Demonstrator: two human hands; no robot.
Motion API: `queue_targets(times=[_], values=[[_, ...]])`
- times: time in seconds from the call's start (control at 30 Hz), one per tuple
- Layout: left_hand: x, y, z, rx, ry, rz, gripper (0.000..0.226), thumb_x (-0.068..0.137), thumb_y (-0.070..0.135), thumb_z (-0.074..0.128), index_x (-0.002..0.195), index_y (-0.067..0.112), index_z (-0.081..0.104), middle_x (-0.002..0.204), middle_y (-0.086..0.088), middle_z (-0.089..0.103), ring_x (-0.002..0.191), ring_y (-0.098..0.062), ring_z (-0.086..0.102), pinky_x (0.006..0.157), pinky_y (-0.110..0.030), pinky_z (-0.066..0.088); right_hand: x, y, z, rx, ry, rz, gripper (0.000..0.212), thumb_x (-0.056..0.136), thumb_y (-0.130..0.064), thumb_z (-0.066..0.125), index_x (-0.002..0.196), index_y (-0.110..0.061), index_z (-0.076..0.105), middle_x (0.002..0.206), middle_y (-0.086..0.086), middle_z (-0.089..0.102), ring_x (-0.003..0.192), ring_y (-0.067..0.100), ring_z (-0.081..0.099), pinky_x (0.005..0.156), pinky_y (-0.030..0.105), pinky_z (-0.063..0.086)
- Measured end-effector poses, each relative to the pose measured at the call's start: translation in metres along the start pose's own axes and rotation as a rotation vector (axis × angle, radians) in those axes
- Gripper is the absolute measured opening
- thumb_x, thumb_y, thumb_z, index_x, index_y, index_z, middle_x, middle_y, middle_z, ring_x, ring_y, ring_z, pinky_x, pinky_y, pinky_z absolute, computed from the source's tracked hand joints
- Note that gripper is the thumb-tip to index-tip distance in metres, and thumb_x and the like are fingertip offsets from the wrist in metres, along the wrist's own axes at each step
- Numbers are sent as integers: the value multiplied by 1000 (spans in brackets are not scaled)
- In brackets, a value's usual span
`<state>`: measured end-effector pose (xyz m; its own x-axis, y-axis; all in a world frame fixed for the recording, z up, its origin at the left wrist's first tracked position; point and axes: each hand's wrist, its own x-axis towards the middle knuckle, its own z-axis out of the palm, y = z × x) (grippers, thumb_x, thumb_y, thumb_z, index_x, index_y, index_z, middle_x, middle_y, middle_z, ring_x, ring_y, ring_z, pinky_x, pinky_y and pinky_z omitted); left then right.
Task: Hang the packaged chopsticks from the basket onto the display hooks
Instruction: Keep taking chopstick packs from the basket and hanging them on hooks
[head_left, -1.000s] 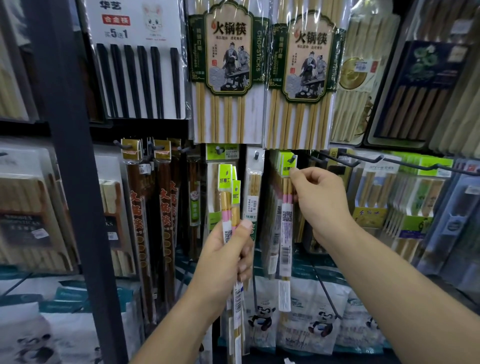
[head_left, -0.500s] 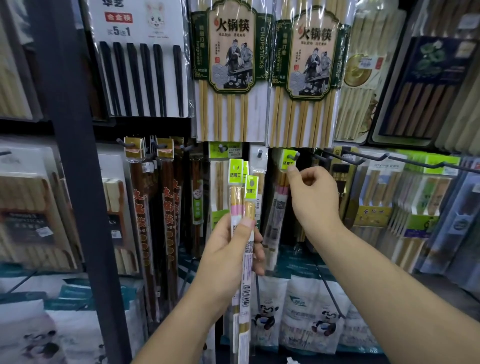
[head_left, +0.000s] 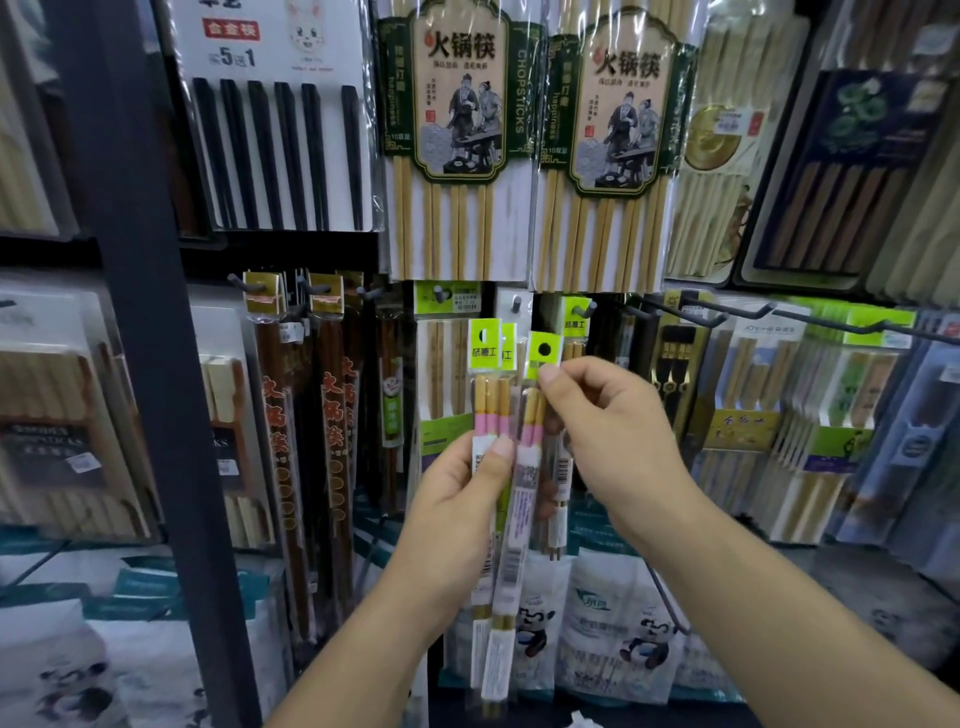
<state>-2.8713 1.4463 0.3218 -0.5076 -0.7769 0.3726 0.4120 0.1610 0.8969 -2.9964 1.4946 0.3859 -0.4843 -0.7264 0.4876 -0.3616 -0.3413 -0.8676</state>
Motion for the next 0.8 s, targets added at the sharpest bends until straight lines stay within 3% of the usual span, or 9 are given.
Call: queue_targets(times=[0.07,0.17,0.3,0.53,0.8], values=[[1,0,-2,42,43,-11,27,91,47,56,96,29,76,98,2,79,94,-16,74,80,-28,59,10,-2,-6,14,72,1,29,102,-27,59,77,-24,73,66,-2,64,59,6,55,53,18,45],[3,0,-4,-1,68,-59,26,93,42,57,84,27,77,80,1,72,75,-16,69,71,-27,59,22,-8,-15,53,133,9,34,104,-26,56,74,-24,72,66,-1,66,56,5,56,49,14,42],[4,0,-5,-8,45,-79,32,104,28,52,85,25,77,77,-3,67,69,-18,65,68,-31,59,31,-8,-18,2,165,5,32,104,-28,55,77,-19,71,63,-5,64,54,2,55,51,12,42],[4,-3,-5,-20,37,-83,30,105,27,52,87,23,76,76,-3,67,68,-18,64,66,-32,59,37,-2,-18,-12,186,17,33,103,-29,57,76,-15,70,65,-2,63,58,5,55,53,13,44],[4,-3,-7,49,0,-16,22,104,29,51,110,19,69,76,0,69,66,-15,63,63,-27,55,51,13,-15,-116,239,35,33,100,-32,62,76,-12,73,71,10,70,64,12,61,76,30,53]])
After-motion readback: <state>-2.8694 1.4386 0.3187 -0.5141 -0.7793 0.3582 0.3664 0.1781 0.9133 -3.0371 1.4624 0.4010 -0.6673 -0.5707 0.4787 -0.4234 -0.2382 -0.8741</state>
